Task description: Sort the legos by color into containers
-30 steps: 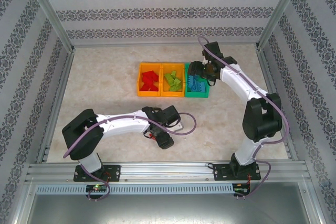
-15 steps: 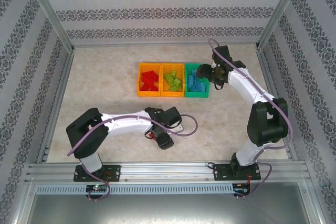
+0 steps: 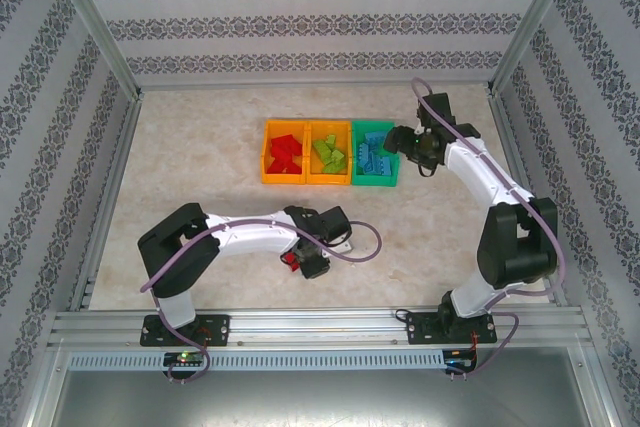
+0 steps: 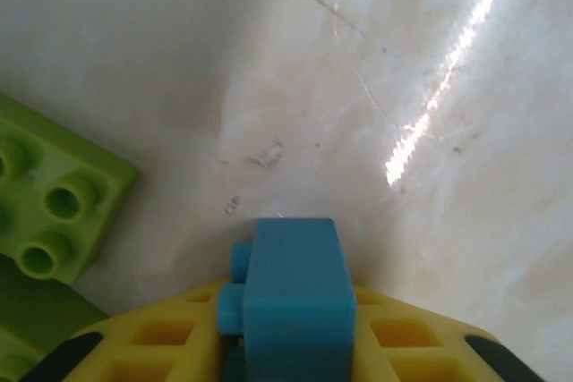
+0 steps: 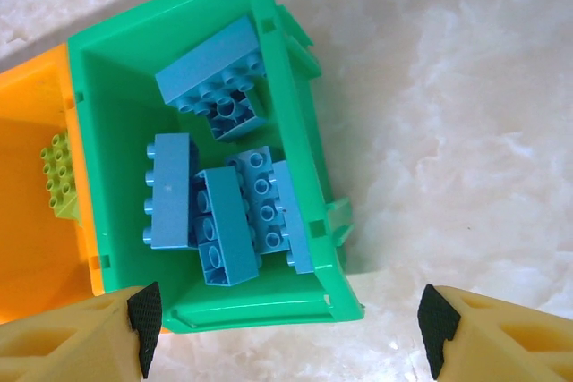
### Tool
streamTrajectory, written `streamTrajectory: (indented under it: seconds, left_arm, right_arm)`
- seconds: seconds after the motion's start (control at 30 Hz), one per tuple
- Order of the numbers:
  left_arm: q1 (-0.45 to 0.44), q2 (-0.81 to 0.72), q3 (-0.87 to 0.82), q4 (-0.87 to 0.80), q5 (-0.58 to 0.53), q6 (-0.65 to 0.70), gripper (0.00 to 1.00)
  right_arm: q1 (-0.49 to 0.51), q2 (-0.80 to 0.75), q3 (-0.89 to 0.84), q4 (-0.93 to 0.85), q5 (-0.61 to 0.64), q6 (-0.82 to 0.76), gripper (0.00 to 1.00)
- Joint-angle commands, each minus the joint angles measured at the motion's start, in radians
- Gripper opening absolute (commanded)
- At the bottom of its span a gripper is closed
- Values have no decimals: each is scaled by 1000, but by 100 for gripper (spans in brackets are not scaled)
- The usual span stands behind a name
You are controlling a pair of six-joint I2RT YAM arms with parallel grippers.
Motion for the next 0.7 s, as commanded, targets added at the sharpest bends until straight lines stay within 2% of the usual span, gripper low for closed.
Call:
streamTrajectory:
  seconds: [0.0, 0.17, 0.3, 0.53, 0.67]
  left_arm:
    - [-11, 3, 54, -11, -67, -17, 27]
    - [-4, -13, 138, 12, -108, -30, 24]
    - [27, -14, 226, 25, -86, -40, 24]
    - [143, 61, 421, 42, 45, -131, 22]
    - [239, 185, 602, 33, 227, -228, 22]
  right_arm:
    - [-16, -44, -37, 20, -13, 19, 78]
    - [-23, -77, -102, 30, -4, 21, 78]
    - [-26, -113, -168, 40, 8, 24, 79]
    - [-37, -205, -314, 85, 10, 58, 80]
    - [-37, -255, -409, 127, -5, 73, 80]
